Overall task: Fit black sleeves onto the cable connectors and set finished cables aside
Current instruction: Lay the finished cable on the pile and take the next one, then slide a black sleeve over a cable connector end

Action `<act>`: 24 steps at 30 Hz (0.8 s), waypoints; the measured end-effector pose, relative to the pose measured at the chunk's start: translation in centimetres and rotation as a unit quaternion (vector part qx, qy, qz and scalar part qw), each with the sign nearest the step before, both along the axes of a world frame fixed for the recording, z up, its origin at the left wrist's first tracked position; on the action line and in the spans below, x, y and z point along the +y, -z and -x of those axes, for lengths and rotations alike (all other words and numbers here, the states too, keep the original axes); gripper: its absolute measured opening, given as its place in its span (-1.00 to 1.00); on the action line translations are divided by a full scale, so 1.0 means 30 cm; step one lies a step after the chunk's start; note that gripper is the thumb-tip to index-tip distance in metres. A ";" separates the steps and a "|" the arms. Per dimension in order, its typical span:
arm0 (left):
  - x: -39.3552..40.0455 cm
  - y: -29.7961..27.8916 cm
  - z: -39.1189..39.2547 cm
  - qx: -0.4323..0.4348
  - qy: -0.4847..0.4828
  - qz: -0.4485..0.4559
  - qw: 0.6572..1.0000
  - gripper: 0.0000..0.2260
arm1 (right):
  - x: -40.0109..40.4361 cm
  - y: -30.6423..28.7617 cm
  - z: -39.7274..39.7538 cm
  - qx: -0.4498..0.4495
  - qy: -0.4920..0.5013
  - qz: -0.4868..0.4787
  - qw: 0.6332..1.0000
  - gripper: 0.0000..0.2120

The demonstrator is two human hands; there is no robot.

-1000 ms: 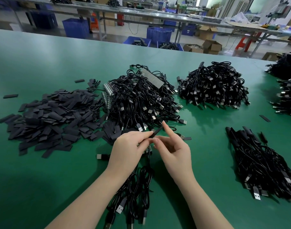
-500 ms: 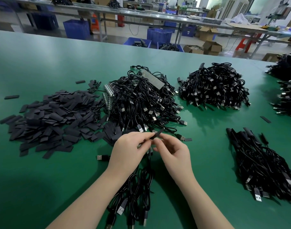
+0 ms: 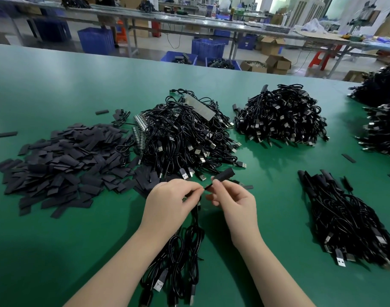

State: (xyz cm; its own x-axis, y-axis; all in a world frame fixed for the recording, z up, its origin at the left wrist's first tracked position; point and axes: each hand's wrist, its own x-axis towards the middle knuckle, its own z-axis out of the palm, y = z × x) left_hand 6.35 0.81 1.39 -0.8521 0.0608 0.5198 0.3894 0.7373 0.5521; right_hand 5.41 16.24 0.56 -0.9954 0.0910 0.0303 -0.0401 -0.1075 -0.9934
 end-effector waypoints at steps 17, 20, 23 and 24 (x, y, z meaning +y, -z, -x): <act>-0.013 0.003 0.003 -0.046 0.000 -0.110 0.993 -0.81 | 0.477 -0.393 -0.014 0.118 0.308 -0.308 0.892 -0.69; -0.007 0.002 -0.001 -0.046 0.015 -0.101 0.994 -0.82 | 0.689 -0.394 0.064 -0.008 0.318 -0.545 0.776 -0.52; -0.004 -0.002 -0.006 -0.043 0.026 -0.087 0.995 -0.82 | 0.762 -0.313 0.115 -0.175 0.193 -0.659 0.705 -0.47; -0.005 -0.003 -0.006 -0.044 0.027 -0.083 0.995 -0.82 | 0.754 -0.285 0.112 -0.231 0.130 -0.674 0.690 -0.40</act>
State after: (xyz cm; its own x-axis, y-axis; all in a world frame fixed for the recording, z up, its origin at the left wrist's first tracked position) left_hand 6.55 0.66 1.47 -0.8922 0.0275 0.4509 0.3718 0.6116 0.6984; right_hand 2.04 38.86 9.10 -0.8824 0.4675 -0.0531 0.4705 0.8770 -0.0969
